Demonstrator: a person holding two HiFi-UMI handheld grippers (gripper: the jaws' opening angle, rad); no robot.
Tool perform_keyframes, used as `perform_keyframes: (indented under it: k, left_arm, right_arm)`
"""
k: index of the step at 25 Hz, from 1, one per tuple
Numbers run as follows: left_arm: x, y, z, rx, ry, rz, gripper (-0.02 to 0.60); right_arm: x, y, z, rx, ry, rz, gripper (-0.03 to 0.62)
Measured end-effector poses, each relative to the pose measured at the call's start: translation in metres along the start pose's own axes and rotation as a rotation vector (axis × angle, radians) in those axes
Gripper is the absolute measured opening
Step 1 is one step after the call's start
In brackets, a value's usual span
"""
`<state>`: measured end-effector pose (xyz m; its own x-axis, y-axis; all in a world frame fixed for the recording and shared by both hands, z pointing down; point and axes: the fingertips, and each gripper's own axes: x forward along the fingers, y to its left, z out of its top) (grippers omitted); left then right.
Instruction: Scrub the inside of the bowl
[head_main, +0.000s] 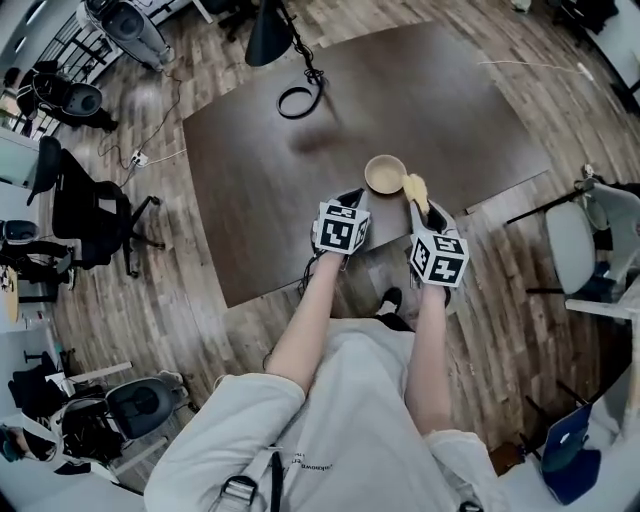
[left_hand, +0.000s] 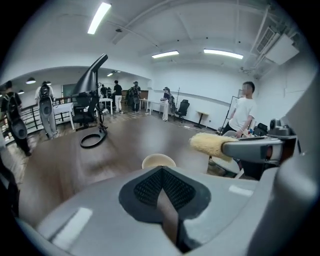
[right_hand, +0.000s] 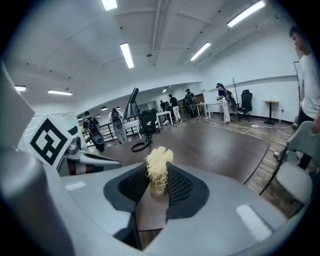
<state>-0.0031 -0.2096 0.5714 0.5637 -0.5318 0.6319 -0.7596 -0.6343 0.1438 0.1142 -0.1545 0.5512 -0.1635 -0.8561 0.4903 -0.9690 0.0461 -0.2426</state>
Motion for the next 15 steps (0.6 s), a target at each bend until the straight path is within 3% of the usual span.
perform_keyframes:
  k: [4,8,15]
  left_arm:
    - [0.022,0.014,-0.009,-0.046,0.034,0.049,0.000]
    - [0.038,0.021,-0.015,0.020,0.073,0.086,0.000]
    - [0.066,0.027,-0.026,-0.089,0.115,0.078,0.002]
  right_arm:
    - [0.005,-0.009,-0.005,-0.040,0.034,0.047,0.121]
    - [0.018,-0.013,-0.017,-0.092,0.085,0.099,0.121]
    - [0.041,-0.021,-0.019,-0.105,0.132,0.161,0.121]
